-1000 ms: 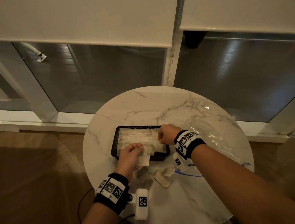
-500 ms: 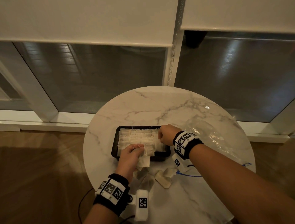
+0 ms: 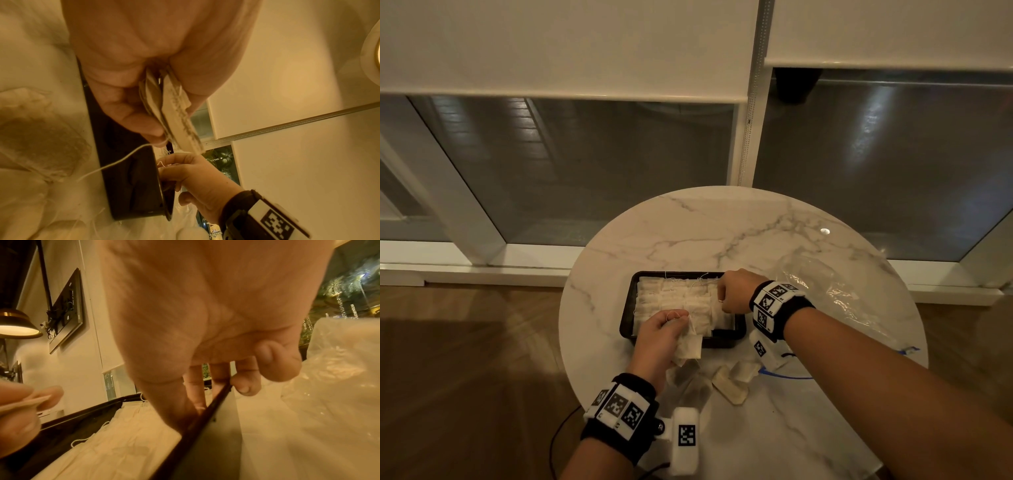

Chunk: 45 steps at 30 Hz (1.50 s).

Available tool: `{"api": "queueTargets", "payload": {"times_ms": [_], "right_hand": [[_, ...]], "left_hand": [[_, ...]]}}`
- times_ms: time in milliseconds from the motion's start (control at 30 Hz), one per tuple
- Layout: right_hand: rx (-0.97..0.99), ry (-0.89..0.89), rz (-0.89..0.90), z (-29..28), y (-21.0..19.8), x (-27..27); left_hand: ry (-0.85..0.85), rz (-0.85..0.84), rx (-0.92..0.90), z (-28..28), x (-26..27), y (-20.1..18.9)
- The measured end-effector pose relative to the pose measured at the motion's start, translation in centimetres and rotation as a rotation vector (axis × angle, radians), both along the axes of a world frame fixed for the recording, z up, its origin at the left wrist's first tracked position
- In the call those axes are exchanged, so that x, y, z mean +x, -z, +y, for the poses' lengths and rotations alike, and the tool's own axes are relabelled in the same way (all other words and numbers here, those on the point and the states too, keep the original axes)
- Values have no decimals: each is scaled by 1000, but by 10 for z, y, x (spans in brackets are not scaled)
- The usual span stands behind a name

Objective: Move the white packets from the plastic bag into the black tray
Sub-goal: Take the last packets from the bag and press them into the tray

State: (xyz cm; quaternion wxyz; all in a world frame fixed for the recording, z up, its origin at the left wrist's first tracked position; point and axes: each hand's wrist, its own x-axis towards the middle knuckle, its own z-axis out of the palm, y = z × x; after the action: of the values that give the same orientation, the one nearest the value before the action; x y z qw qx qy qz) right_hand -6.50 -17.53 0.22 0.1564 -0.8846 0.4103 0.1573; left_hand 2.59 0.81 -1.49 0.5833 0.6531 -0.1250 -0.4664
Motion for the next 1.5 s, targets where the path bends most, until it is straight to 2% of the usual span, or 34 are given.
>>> {"api": "queueTargets", "payload": {"times_ms": [133, 367, 700, 800, 933, 1067, 1200, 1333, 1400, 1500], "right_hand": [[55, -3, 52, 2, -2, 3], [-37, -29, 95, 8, 2, 6], [-30, 4, 55, 9, -1, 6], [39, 79, -44, 3, -9, 1], [124, 233, -274, 0, -28, -16], [124, 318, -530, 17, -46, -39], [284, 309, -803, 57, -57, -57], [362, 316, -822, 90, -38, -67], [368, 337, -790, 100, -25, -70], [389, 372, -848, 102, -18, -73]], "left_hand": [[-7, -6, 1, 0, -2, -2], [2, -22, 4, 1, -3, -6], [4, -24, 1, 3, -4, -10], [-18, -14, -10, 2, -3, -11], [-50, 17, -57, 3, -3, -14], [-43, 52, -74, 4, -9, -20], [-18, 228, -87, 3, -20, -28], [-33, 383, -158, 1, -31, -33], [-35, 401, -179, 2, -34, -36], [24, 339, -199, 4, -37, -35]]}}
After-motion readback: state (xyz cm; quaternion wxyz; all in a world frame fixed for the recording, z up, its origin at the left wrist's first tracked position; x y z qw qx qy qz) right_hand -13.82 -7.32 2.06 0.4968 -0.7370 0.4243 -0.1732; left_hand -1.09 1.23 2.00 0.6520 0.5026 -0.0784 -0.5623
